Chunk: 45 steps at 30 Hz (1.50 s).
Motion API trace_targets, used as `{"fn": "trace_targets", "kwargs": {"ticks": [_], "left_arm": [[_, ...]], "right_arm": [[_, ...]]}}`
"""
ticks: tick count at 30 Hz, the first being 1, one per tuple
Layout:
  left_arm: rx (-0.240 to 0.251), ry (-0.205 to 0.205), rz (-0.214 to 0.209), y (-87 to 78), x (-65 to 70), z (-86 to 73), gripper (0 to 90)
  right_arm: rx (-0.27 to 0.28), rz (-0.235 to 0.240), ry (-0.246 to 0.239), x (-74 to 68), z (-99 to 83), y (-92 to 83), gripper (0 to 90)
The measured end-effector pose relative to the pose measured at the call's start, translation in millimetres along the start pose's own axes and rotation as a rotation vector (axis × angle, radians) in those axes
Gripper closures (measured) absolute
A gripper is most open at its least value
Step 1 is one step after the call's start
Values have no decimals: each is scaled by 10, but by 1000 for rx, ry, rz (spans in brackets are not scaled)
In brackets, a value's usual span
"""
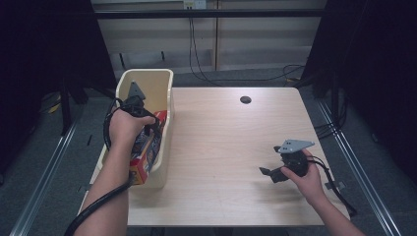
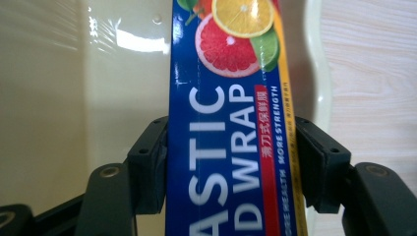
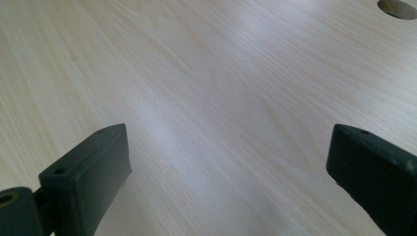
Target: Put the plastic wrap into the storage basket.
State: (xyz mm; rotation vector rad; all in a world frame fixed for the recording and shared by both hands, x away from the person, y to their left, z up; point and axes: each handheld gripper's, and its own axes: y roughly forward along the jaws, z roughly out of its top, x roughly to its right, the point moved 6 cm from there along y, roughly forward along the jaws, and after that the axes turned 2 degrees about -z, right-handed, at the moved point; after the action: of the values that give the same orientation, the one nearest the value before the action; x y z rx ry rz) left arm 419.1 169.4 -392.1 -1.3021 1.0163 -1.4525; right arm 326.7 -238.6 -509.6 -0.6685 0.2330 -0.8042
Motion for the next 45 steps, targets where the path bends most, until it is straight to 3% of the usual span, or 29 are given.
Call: {"fn": "trace_targets", "kwargs": {"ticks": [6,16,27,39,45], "left_arm": [[66,-19,-56,-201,19,62,381],[87,9,-81,-300,154,80,344],[129,84,-119,-406,382,122,305],[160,142,-150,-386,641,133,249],[162,178,-188,-345,803,129,234]], "right_arm": [[1,-1,1,2,1,0,27],[3,4,2,1,10,-11,27],[4,2,2,12,14,-6,27],[11,2,-6,-3,41,-5,27],[9,8,-8,-10,39,-3,27]]}}
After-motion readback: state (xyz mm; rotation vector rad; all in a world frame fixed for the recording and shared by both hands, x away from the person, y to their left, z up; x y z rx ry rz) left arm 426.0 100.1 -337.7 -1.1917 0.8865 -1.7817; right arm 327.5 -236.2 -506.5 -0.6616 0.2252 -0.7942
